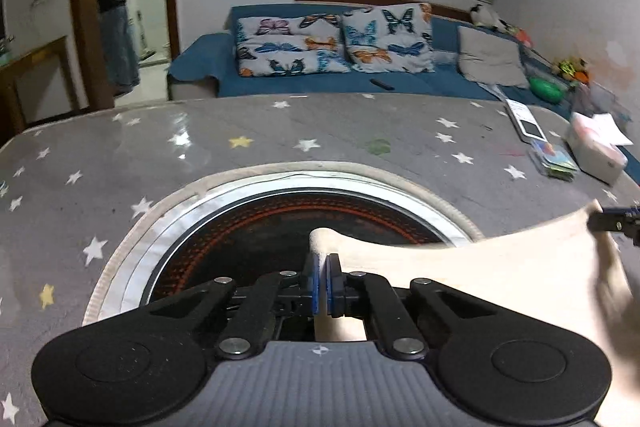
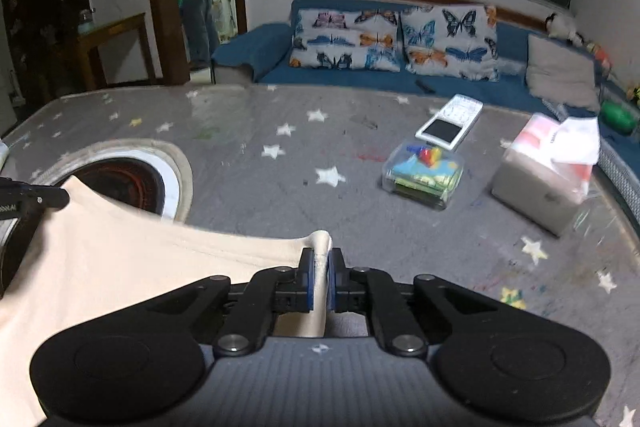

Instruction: Fold clothes

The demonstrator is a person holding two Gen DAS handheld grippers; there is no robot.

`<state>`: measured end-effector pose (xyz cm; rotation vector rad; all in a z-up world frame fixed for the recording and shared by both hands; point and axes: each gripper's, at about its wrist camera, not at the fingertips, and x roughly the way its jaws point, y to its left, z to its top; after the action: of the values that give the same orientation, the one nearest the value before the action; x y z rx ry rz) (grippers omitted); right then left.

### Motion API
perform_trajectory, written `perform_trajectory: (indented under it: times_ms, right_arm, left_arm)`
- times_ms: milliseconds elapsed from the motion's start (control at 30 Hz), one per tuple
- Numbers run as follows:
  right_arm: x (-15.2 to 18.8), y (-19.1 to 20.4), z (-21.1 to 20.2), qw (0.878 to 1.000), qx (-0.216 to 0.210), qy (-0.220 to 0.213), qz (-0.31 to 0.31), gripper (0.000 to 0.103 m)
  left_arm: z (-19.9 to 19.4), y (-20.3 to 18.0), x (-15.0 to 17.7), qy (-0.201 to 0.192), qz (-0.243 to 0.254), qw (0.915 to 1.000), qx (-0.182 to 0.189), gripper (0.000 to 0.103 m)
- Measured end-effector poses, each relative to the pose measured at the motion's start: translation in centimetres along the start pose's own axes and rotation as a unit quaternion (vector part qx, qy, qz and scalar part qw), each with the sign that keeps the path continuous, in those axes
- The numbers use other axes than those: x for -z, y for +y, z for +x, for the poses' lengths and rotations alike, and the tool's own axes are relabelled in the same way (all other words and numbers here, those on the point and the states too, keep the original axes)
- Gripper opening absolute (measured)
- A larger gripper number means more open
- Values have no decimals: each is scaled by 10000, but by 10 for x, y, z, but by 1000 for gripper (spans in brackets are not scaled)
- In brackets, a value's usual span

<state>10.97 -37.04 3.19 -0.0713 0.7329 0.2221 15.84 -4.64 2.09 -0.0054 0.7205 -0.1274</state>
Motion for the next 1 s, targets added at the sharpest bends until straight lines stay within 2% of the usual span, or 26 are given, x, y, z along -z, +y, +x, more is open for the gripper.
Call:
perform_trajectory:
  times_ms: [133, 200, 333, 433, 500, 600, 733, 833, 1000]
  right_arm:
    - [1, -2, 11, 9999, 52, 120, 21, 9]
    - [1, -3, 12, 9999, 55, 137, 58, 14]
    - [-2, -5, -5, 10000, -3, 56, 19, 16]
    - [0, 1, -23, 9998, -199, 7, -50, 20]
    - [4, 7, -35, 9993, -352, -5, -120, 22]
    - [16, 24, -55, 9973, -656, 57, -318, 33]
    - [34, 45, -77, 9940, -943, 142, -542, 38]
    - [47, 60, -89, 9914, -1107, 185, -674, 41]
    - [67, 78, -102, 9888, -1216, 266, -821, 44]
  left_arm:
    - [12, 0, 1, 176, -1, 9998, -19, 5]
    - [12, 2, 1, 195, -28, 9998, 15, 9]
    - [-1, 10, -2, 130, -134, 9998, 25, 11]
    - [-22, 15, -3, 17, -219, 9996, 177, 19]
    - [-40, 17, 3, -52, -196, 9993, 322, 29]
    - [-68, 15, 18, -119, -5, 9988, 469, 33]
    - [-107, 13, 48, -128, 240, 9976, 644, 40]
    - [-130, 11, 73, -101, 532, 9965, 633, 42]
    - [-141, 6, 101, -43, 896, 9949, 455, 41]
